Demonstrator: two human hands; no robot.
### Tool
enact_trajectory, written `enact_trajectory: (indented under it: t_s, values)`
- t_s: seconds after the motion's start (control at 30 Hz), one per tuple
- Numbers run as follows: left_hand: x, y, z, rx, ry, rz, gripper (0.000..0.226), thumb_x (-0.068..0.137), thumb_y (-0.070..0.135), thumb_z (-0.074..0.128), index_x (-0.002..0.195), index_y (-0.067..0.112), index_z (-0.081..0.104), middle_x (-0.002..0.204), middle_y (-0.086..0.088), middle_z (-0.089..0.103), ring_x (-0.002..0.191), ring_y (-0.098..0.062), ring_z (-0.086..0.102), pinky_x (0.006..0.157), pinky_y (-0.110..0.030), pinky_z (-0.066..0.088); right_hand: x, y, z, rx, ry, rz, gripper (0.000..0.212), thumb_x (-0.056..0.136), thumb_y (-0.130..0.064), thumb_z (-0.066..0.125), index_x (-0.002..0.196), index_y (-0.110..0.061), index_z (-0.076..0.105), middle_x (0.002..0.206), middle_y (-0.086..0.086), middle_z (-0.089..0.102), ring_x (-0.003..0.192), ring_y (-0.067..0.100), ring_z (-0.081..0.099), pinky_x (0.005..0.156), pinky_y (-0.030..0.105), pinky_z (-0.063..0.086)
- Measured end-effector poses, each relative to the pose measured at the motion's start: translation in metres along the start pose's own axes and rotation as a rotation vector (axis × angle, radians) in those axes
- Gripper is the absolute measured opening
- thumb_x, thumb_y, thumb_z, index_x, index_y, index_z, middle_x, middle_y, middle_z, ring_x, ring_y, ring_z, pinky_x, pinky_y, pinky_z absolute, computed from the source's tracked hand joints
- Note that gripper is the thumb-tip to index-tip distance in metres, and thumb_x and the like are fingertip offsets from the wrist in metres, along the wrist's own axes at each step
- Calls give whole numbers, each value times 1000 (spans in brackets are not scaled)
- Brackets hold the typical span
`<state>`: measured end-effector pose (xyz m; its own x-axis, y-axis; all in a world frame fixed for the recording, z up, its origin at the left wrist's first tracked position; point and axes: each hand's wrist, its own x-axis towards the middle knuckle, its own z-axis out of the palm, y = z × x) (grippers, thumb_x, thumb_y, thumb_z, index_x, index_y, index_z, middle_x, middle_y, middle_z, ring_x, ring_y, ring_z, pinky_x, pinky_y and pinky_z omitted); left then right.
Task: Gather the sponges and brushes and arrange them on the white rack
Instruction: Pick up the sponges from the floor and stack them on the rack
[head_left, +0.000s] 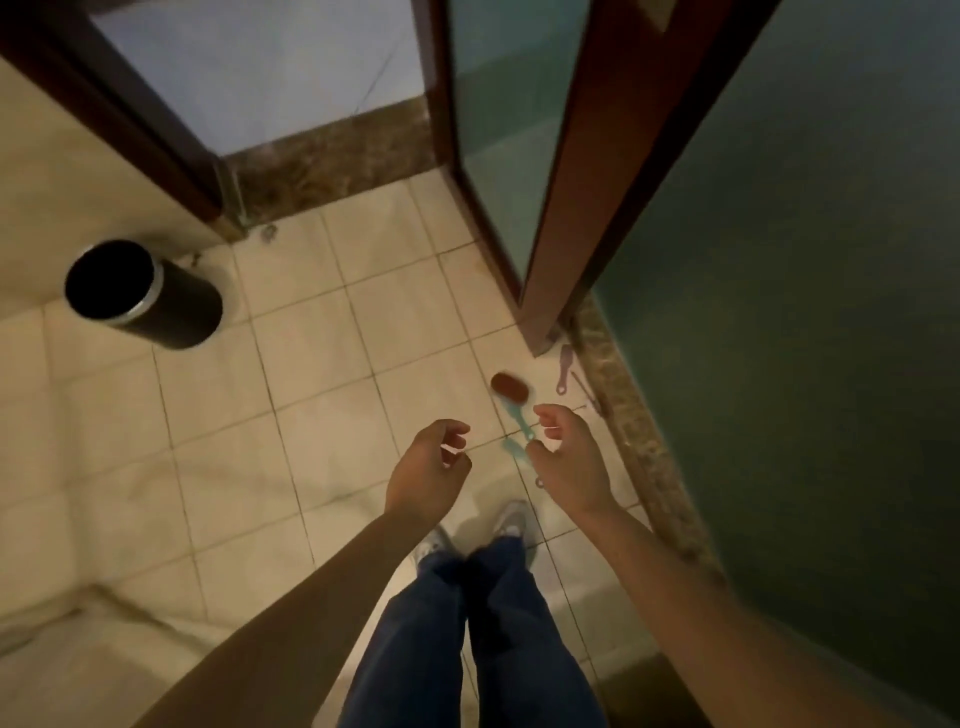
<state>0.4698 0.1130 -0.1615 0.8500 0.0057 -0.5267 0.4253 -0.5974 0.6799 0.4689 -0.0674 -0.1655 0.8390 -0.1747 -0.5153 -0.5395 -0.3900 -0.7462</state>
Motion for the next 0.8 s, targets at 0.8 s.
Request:
enact_trajectory:
  t_s: [0.8]
  values:
    - [187,-349,143,12,-41,-361,39,86,14,58,120,31,53,108,11,57,83,-2,57,77,-30,53,206,280,279,-440,-281,1,49,85,-15,62,132,-24,49,131,-1,51,119,18,51,86,28,42]
